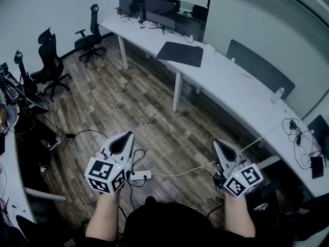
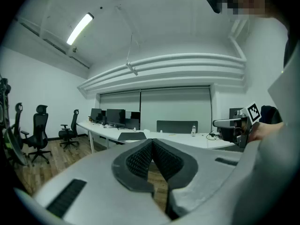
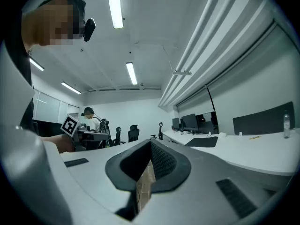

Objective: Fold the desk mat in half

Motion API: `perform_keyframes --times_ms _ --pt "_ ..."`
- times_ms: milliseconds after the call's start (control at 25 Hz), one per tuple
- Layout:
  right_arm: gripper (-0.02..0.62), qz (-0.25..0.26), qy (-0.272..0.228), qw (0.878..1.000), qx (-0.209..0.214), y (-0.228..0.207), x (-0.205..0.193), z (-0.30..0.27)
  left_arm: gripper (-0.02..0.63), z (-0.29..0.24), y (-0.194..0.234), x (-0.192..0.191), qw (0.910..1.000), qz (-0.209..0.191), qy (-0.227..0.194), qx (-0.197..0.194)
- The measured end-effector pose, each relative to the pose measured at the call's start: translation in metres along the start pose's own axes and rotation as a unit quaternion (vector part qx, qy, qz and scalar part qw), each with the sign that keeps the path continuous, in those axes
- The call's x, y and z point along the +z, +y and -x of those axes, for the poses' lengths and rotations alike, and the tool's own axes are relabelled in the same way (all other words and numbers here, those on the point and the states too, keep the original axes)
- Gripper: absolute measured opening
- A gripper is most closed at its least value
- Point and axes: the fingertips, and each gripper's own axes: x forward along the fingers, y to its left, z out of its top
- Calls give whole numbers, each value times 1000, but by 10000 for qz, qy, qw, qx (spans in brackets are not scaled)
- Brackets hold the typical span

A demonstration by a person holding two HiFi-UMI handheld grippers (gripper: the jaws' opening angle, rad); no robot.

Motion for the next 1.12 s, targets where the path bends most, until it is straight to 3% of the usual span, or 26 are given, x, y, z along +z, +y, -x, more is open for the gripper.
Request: perform_keyframes --times_ms 560,1120 --pt "2 -186 131 9997 62 -2 -14 17 8 -4 -18 -18 9995 106 290 -65" --pt "2 -68 77 9999 23 -25 -15 69 8 -13 -71 -24 9996 73 240 -143"
